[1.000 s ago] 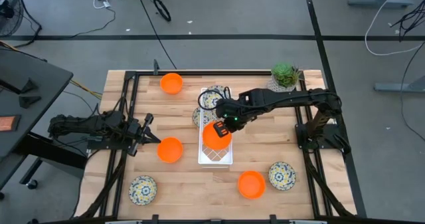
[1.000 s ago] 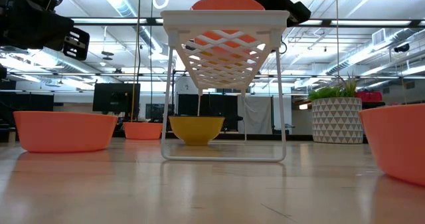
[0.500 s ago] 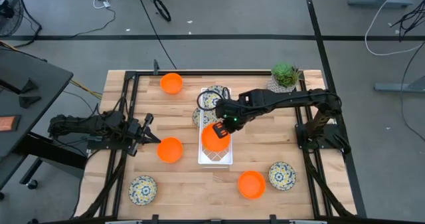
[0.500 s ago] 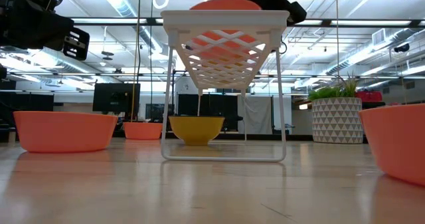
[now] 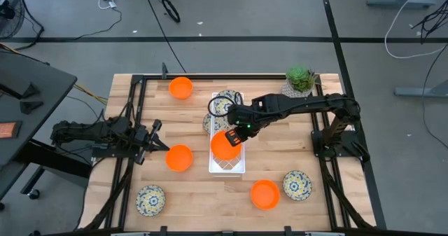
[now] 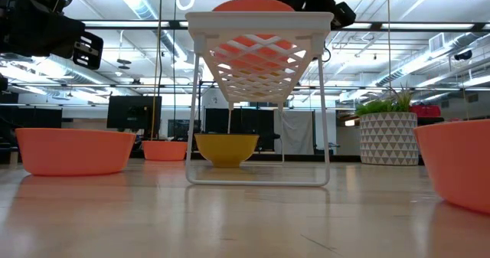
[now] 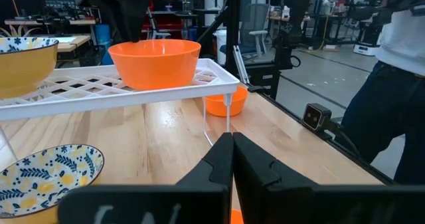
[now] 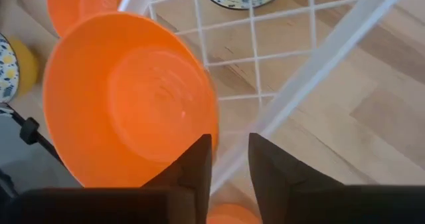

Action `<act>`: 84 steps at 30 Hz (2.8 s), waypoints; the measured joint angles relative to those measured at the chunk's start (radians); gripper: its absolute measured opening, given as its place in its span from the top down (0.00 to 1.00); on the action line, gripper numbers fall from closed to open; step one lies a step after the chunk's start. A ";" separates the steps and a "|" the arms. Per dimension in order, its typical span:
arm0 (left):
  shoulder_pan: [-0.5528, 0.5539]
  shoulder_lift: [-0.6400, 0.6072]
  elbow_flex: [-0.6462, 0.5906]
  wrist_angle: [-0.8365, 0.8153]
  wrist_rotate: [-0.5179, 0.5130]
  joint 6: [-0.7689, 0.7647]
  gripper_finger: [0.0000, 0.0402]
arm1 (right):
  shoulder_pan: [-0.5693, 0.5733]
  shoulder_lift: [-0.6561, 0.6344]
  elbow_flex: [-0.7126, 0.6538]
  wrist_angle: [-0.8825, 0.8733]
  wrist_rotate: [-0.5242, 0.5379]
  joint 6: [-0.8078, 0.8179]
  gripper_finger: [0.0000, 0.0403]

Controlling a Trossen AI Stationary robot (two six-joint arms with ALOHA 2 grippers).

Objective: Pick & Place Mini bowls
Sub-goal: Stack the yellow patterned bowl on top of the yellow patterned bowl on the shelf

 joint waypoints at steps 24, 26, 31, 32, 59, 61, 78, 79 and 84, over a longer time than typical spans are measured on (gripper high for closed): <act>0.000 0.000 0.000 0.000 0.000 0.000 0.97 | 0.043 -0.095 -0.008 -0.115 -0.002 -0.364 0.57; 0.000 0.000 0.000 0.000 0.000 0.000 0.97 | 0.047 -0.112 -0.028 -0.115 -0.002 -0.417 0.57; 0.000 0.000 0.000 0.000 0.000 0.000 0.97 | 0.061 -0.175 -0.137 -0.100 0.001 -0.503 0.57; 0.000 0.000 0.000 0.000 0.000 0.000 0.97 | 0.066 -0.192 -0.166 -0.087 0.001 -0.519 0.57; 0.000 0.000 -0.001 0.000 0.000 0.000 0.97 | 0.274 -0.640 -0.597 -0.019 -0.105 -1.157 0.57; 0.000 0.000 -0.001 0.001 0.000 0.000 0.97 | 0.296 -0.644 -0.597 -0.027 -0.104 -1.202 0.57; 0.000 0.000 -0.001 0.000 0.000 0.000 0.97 | 0.405 -0.633 -0.636 -0.091 -0.113 -0.450 0.57; 0.000 0.000 -0.001 0.000 0.000 0.000 0.97 | 0.405 -0.633 -0.652 -0.091 -0.128 -0.399 0.57; 0.000 0.000 -0.001 0.000 0.000 0.000 0.97 | 0.419 -0.633 -0.725 -0.094 -0.168 -0.210 0.57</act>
